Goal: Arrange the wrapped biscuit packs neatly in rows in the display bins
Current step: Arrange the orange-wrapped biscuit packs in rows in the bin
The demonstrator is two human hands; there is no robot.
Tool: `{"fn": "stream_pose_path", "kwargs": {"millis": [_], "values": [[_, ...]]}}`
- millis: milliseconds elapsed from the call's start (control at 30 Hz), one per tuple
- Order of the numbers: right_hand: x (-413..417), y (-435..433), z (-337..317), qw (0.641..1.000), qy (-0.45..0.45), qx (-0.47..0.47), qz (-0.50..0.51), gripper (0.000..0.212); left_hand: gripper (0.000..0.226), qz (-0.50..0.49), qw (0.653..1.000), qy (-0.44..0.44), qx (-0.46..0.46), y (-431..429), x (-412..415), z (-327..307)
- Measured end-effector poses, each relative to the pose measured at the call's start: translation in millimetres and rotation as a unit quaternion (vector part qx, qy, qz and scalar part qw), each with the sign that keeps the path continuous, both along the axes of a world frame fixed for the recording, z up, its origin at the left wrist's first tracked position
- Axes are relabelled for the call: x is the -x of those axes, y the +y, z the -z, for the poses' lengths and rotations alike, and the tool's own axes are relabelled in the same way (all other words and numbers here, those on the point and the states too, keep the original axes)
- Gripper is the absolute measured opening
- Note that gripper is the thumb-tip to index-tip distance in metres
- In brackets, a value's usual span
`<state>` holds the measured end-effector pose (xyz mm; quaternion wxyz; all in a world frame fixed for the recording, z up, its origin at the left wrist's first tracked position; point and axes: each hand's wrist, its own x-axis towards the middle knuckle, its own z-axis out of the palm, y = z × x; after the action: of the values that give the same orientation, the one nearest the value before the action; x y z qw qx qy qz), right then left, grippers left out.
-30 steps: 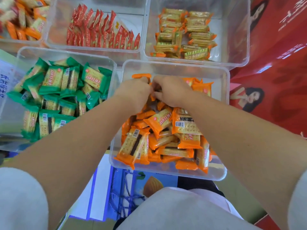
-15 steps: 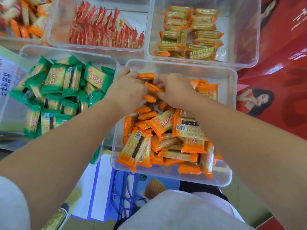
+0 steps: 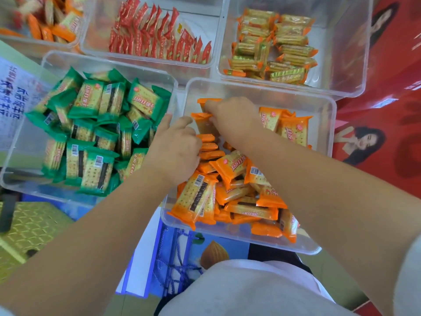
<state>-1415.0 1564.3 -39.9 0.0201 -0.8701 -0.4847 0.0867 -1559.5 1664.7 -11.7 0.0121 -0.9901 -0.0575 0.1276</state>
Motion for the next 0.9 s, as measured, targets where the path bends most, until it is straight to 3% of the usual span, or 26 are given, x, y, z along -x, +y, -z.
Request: {"fn": "stream_pose_path", "kwargs": {"millis": [167, 333, 467, 667, 900], "values": [[-14, -8, 2, 0.991, 0.113, -0.016, 0.072, 0.030, 0.012, -0.012, 0.999, -0.003, -0.043, -8, -9, 3], [-8, -31, -4, 0.969, 0.204, -0.093, 0.104, 0.033, 0.010, -0.035, 0.997, -0.019, -0.065, -9, -21, 5], [0, -55, -6, 0.978, 0.170, -0.087, 0.079, 0.024, 0.011, -0.038, 0.997, -0.010, -0.068, -11, -25, 8], [12, -63, -8, 0.992, 0.127, -0.021, 0.017, 0.051, 0.015, -0.025, 0.999, -0.003, -0.044, -8, -21, 9], [14, -48, -11, 0.998, 0.048, 0.032, -0.029, 0.041, 0.023, -0.010, 1.000, -0.014, 0.003, -8, -4, 10]]}}
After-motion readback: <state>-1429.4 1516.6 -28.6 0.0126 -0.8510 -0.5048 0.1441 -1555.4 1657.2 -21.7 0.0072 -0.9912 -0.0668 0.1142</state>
